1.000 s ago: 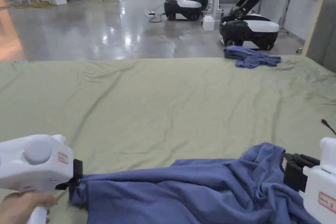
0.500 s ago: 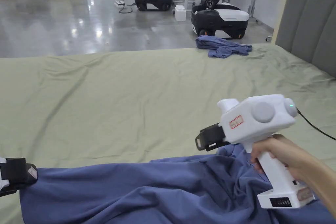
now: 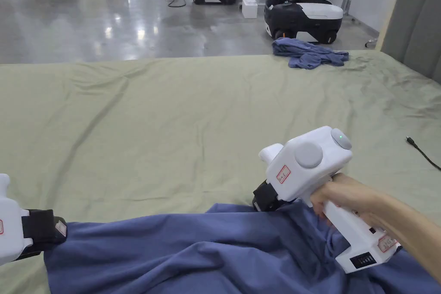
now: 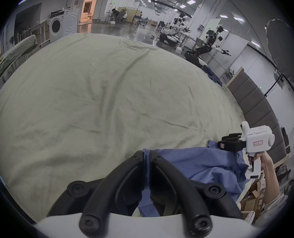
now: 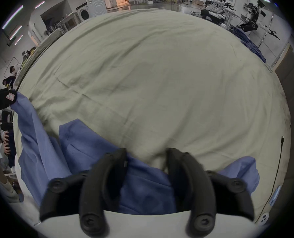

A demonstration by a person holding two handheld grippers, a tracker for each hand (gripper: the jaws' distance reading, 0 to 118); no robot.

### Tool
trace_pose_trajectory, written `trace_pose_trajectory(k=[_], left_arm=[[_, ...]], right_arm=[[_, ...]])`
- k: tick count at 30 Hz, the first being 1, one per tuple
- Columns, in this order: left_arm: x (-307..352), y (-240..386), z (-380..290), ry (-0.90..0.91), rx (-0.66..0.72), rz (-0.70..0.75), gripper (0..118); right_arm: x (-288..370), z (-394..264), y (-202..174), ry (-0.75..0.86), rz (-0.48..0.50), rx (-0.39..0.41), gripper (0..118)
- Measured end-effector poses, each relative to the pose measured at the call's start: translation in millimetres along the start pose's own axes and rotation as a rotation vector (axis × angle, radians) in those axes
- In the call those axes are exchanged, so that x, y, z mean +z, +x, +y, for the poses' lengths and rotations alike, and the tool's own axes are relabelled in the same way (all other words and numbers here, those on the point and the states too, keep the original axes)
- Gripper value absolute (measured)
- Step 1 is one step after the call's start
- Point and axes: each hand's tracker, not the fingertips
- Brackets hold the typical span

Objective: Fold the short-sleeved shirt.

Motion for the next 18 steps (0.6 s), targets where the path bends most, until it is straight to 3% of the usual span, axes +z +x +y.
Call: trace_pose_trajectory(k=[1, 2, 4, 11, 15, 18], left_arm=[[-1, 0, 0, 0.000, -0.003, 0.001, 6], [-1, 0, 0, -0.002, 0.002, 0.004, 6], [0, 1, 2, 0.003, -0.001, 0.008, 6], [25, 10, 25, 0.056, -0.011, 0.014, 6], [56, 23, 47, 0.124, -0.068, 0.026, 6], [84, 33, 67, 0.195, -0.098, 0.025, 6]], right_arm=[[1, 1, -1, 0.007, -0.007, -0.009, 12], [1, 0, -2, 0.010, -0.045, -0.019, 10], [1, -1, 0, 0.011, -0.024, -0.036, 7], [81, 11, 17, 0.203, 0.037, -0.174, 6], [149, 18, 37, 0.353, -0.016, -0.263, 6], [201, 21, 53, 0.455, 0.006, -0.335, 6]])
